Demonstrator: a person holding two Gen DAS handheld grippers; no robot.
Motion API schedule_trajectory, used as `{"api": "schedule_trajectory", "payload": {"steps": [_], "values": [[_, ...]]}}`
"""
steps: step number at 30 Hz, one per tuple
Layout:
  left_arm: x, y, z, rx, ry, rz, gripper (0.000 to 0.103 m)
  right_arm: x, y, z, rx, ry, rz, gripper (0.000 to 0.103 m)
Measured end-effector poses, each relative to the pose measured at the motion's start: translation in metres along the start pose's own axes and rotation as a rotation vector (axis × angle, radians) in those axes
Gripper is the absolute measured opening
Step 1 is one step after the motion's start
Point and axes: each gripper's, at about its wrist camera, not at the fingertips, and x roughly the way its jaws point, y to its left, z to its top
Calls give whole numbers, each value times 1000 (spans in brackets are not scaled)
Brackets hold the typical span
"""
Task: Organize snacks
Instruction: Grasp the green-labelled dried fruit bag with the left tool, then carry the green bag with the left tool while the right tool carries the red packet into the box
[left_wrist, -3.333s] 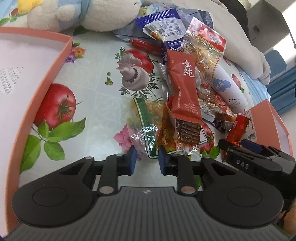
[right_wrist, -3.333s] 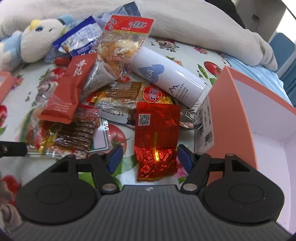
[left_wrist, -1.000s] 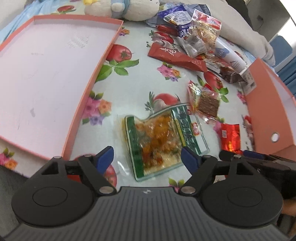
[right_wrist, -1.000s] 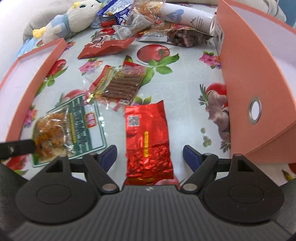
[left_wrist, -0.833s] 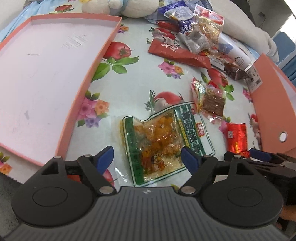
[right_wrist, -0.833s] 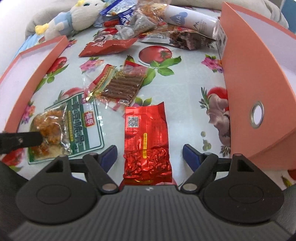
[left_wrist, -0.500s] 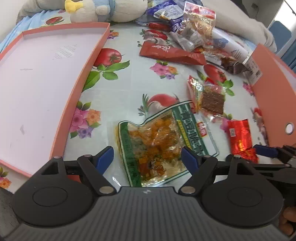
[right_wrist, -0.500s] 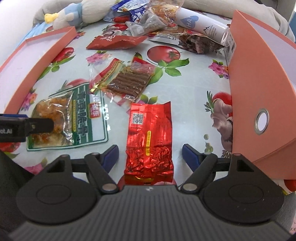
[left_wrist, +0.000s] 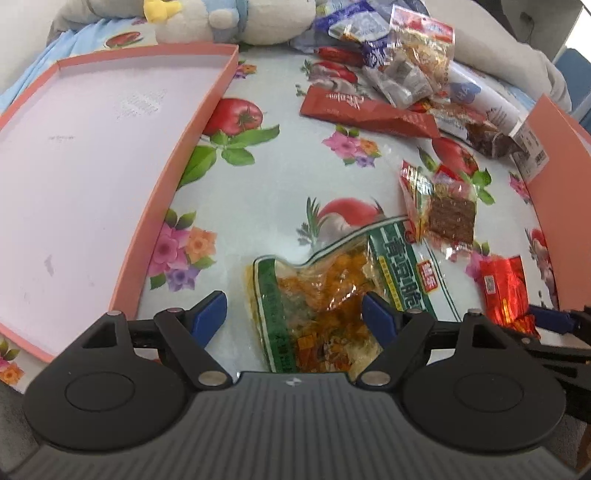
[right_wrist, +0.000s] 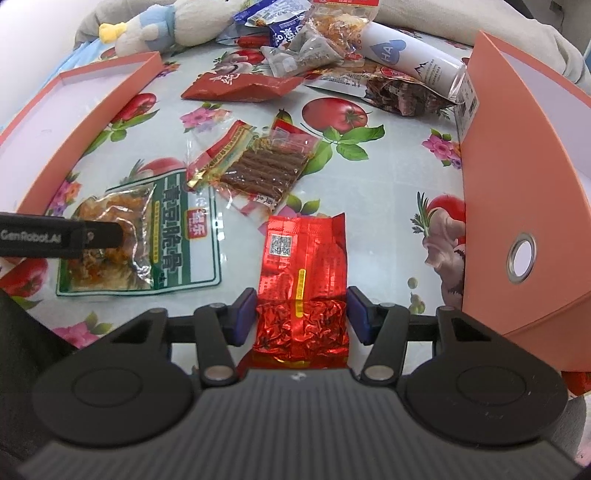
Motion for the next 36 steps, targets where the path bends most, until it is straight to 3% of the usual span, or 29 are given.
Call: {"api": "schedule_trajectory", "payload": {"steps": [8, 15, 21, 36], "values": [[7, -5, 8, 43, 27, -7, 83, 1, -5, 4, 46, 26, 4, 55], [3, -12, 10, 57, 49, -31, 55, 1, -10, 5, 44, 20, -4, 55], [-2, -9, 11, 23, 38, -50, 43, -4, -14, 10, 59, 7, -5, 55], [-42, 8, 11, -96, -15, -97, 35, -33, -22, 16, 111, -22, 26, 55]]}}
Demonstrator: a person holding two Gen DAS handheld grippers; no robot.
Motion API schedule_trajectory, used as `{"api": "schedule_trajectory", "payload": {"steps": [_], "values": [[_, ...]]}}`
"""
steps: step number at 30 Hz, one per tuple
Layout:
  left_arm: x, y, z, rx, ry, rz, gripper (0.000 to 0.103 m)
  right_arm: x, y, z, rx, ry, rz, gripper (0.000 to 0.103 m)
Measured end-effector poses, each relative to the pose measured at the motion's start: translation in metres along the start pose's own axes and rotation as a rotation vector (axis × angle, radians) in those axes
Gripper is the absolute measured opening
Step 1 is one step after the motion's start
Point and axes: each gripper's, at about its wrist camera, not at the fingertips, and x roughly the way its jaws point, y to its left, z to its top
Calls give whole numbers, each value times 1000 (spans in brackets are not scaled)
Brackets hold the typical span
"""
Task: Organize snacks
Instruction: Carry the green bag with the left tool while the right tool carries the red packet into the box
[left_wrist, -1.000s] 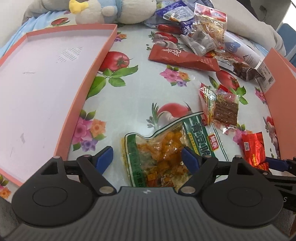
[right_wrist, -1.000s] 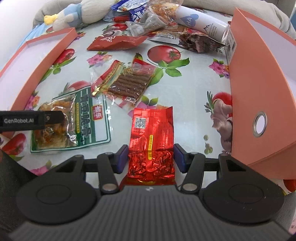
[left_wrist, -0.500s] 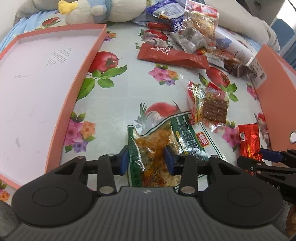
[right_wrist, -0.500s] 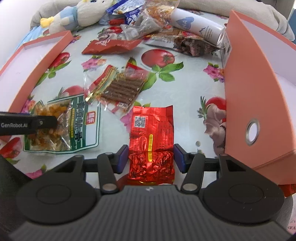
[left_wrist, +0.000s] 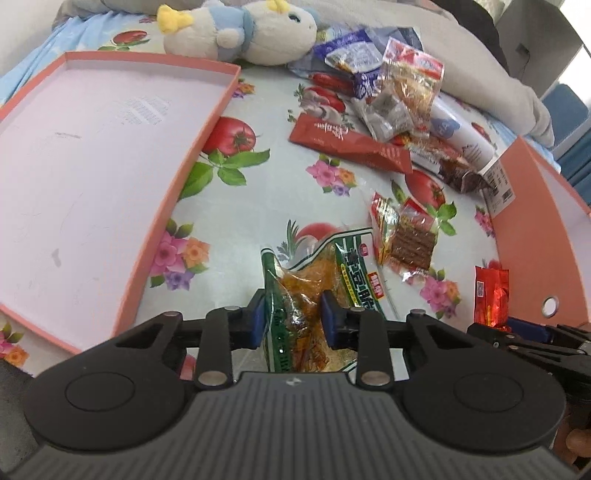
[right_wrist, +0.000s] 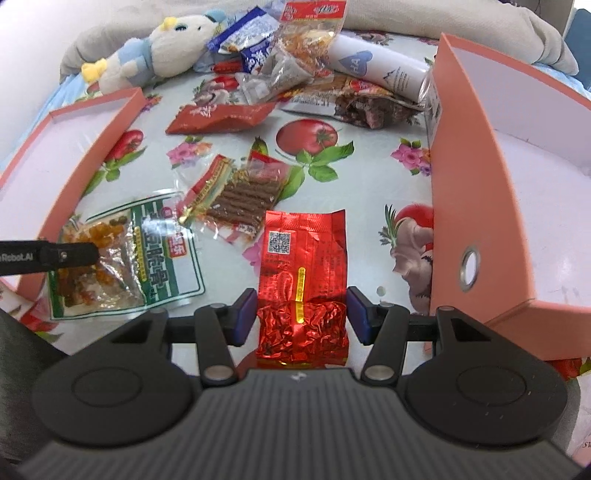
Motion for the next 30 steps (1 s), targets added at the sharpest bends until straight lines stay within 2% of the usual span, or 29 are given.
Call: {"api": "schedule_trajectory", "payload": {"steps": [9, 21, 30], "values": [[-31, -12, 17, 0, -47, -27, 34, -37, 2, 22, 21, -76, 31, 55], [-82, -32, 43, 6, -144, -68, 34, -90, -6, 47, 59, -187, 29, 55], [-114, -62, 59, 44, -209, -121, 34, -128, -15, 62, 74, -278, 38, 55]]}}
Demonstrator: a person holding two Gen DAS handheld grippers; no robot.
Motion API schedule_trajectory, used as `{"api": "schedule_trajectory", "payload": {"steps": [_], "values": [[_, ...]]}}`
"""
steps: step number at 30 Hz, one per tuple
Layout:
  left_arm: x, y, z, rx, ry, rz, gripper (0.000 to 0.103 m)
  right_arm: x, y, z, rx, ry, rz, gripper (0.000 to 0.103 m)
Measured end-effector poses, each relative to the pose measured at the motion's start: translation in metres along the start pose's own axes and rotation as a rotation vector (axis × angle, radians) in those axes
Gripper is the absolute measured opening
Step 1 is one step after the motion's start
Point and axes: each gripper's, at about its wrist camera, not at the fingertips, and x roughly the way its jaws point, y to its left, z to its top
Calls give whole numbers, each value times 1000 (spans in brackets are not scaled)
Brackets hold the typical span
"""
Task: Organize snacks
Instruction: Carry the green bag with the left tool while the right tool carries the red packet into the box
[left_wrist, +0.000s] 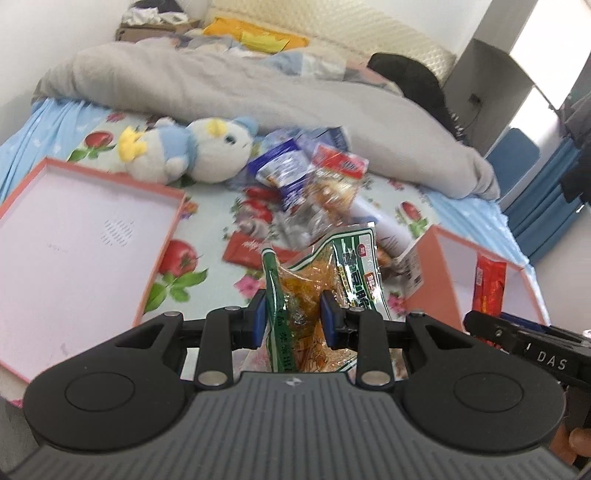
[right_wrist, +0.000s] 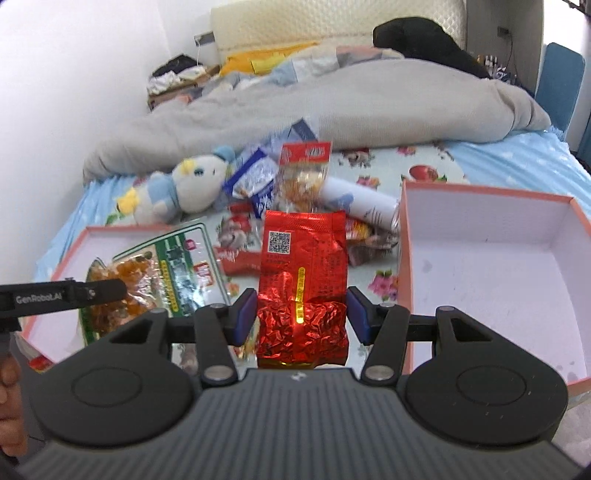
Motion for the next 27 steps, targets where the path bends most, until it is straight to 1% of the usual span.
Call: {"api": "schedule_trajectory", "payload": {"steps": [3, 8, 13, 17, 22, 27], "values": [[-2, -15, 5, 28, -20, -15, 34, -8, -4, 5, 2, -24, -3, 55], [-4, -39, 12, 39, -40, -60, 34, -21, -15, 12, -7, -56, -31, 55], [2, -66, 22, 48, -50, -126, 34, -34, -31, 26, 5, -104, -67, 55], [8, -93, 31, 89, -56, -169, 34, -44, -48, 32, 23, -137, -100, 55], [21, -128, 35, 153, -37, -207, 34, -52, -75, 30, 63, -156, -148, 55], [47, -164, 36, 211, 6, -233, 34, -44, -108, 23, 120, -135, -185, 55]]}}
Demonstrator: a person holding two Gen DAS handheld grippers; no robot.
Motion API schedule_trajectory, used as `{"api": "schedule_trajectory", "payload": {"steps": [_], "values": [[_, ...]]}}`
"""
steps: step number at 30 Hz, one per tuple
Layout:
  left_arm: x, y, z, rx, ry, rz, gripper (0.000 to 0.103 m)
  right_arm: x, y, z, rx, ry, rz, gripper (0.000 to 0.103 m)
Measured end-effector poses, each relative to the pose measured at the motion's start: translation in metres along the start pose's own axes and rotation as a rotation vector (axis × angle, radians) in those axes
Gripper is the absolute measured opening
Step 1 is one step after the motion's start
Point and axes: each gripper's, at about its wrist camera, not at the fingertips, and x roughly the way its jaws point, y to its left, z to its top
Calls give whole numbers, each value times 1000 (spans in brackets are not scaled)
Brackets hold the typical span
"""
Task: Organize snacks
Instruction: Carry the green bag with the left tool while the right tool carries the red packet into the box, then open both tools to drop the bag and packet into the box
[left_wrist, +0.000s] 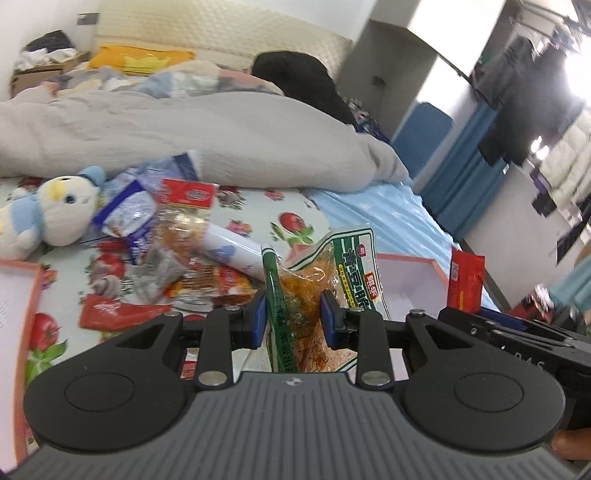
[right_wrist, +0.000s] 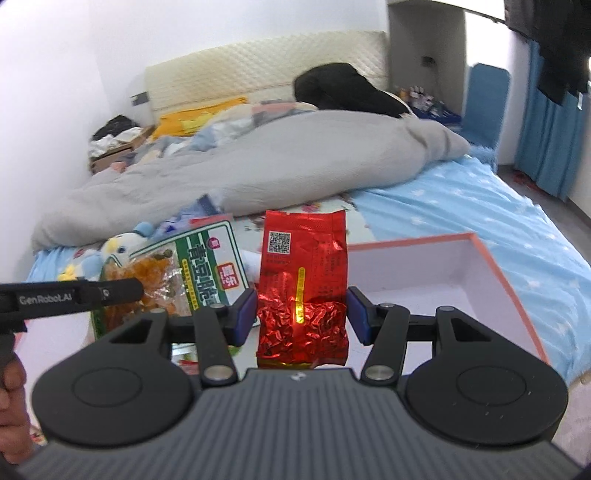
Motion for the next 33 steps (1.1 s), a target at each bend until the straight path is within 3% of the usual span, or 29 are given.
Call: {"api": "schedule_trajectory", "payload": {"steps": [7, 21, 31, 32, 33], "values": [[62, -28, 2, 45, 93, -36, 34, 32, -40, -8, 60, 70, -45, 55], [182, -70, 1, 151, 283, -35, 34, 95, -104, -26, 155, 214, -92, 55], [209, -72, -4, 168, 331, -24, 35, 119, -122, -37, 202, 262, -96, 56], [209, -71, -3, 163, 333, -23, 38, 119, -122, -37, 205, 261, -94, 56], [208, -70, -3, 160, 331, -10, 47, 118, -122, -37, 209, 262, -96, 56]]}}
